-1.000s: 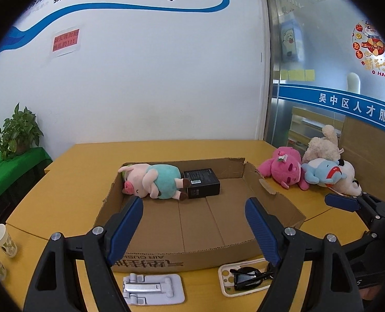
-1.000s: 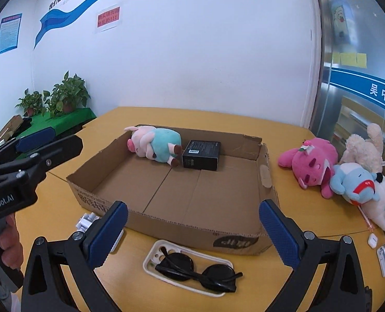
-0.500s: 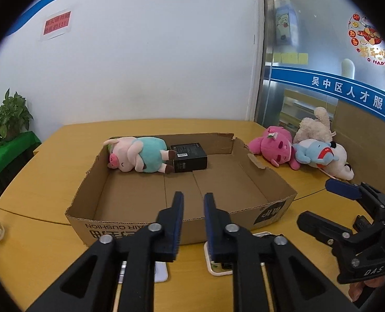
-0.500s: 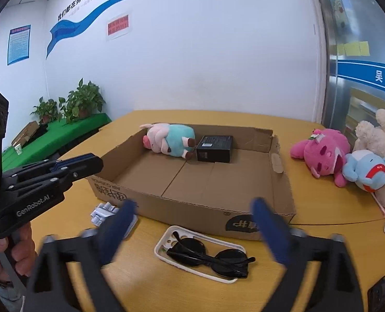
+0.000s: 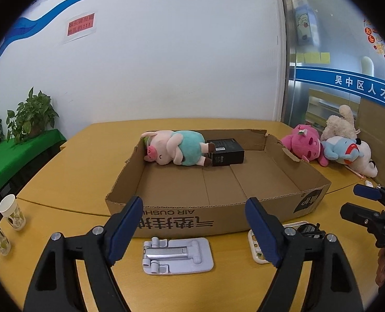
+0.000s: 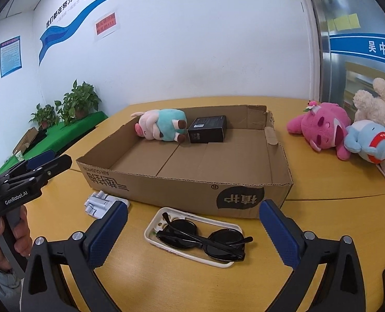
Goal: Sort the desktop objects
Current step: 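Move both tools toward the black sunglasses on the white tray, then close the right tool on the sunglasses while the left tool grips them too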
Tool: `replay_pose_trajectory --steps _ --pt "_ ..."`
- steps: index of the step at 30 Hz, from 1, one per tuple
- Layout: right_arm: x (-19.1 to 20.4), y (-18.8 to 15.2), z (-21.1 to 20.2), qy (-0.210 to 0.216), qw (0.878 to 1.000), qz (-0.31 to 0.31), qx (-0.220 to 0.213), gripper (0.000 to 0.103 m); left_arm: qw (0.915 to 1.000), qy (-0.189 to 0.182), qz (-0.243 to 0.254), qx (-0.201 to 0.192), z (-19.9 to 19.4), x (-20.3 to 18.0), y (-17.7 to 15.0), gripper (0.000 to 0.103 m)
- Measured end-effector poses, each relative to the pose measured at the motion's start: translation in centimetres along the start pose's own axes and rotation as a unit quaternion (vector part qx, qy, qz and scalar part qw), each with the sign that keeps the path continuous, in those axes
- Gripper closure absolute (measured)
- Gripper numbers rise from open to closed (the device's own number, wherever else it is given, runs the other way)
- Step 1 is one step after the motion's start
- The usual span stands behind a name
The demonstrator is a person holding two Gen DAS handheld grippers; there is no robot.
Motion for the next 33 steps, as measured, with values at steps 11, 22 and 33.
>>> replay_pose_trajectory --steps 11,22,33 --pt "-1.3 -2.4 4.2 0.041 0.997 0.002 0.066 0.0 0.9995 -0.013 -0.009 0.029 0.7 1.6 -2.4 0.022" --pt "-4.0 -5.8 9.5 0.064 0.984 0.023 0.168 0.0 0.9962 -0.027 -0.015 0.081 2.5 0.9 -5.1 0.022" --pt "1.2 -6.4 6.1 0.091 0.982 -0.063 0.156 0.003 0.9939 -0.05 -0.029 0.094 3.6 1.0 -5.0 0.022"
Point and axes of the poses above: each gripper's, at about its wrist camera, not at the fingertips, and z roughly the way its jaws point, x to its left, y to its top, the point moved 7 cm from there along z, roughly the way its jaws point, and after that the axes turned 11 degrees about x, right-handed, at the moved point
